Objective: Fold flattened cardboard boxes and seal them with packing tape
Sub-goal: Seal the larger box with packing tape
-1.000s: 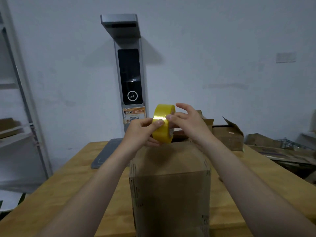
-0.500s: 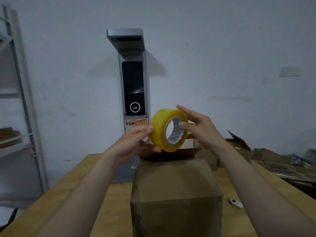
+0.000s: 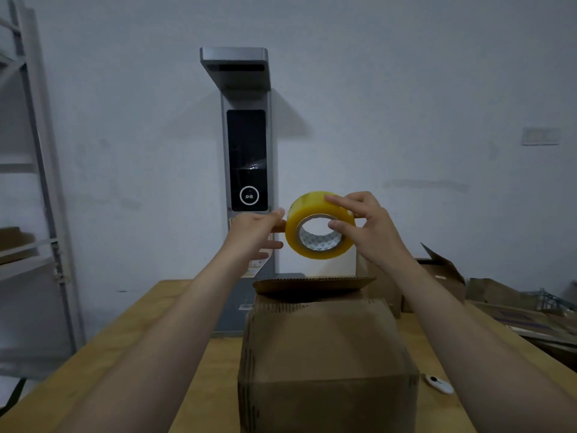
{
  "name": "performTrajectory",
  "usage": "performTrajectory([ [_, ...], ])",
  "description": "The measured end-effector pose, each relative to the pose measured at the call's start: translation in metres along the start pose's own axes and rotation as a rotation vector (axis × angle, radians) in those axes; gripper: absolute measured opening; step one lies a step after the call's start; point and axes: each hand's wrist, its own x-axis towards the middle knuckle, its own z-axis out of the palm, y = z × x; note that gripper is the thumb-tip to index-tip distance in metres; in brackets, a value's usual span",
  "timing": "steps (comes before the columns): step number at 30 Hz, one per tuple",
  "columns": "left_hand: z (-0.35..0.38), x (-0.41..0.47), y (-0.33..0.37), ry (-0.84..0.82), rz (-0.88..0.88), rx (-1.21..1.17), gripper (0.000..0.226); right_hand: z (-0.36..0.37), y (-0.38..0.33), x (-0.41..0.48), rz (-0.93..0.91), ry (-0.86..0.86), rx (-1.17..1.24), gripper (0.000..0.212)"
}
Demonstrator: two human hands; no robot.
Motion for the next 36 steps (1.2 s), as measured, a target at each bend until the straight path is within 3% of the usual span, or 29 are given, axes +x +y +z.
performTrajectory([
  [9, 0.007, 0.015, 0.005, -0.012, -0.098, -0.107, 0.028, 0.002, 0.006, -0.005, -0.123, 0.041, -0.118, 0.048],
  [13, 0.012, 0.02, -0.001, -0.038, -0.108, -0.135, 0.016, 0.002, 0.011, -0.007, -0.157, 0.039, -0.131, 0.05],
  [16, 0.019, 0.021, -0.002, -0.005, -0.07, -0.137, 0.027, 0.004, 0.011, -0.008, -0.17, 0.023, -0.14, 0.051],
  [20, 0.017, 0.019, -0.001, -0.017, -0.044, -0.162, 0.018, 0.004, 0.012, -0.011, -0.185, 0.037, -0.123, 0.05],
  [27, 0.012, 0.011, -0.004, -0.162, 0.067, 0.117, 0.04, 0.003, 0.011, -0.015, -0.201, 0.114, -0.08, 0.048],
  [36, 0.014, 0.006, 0.005, -0.104, 0.309, 0.221, 0.04, -0.001, 0.007, -0.018, -0.202, 0.075, -0.078, 0.046],
])
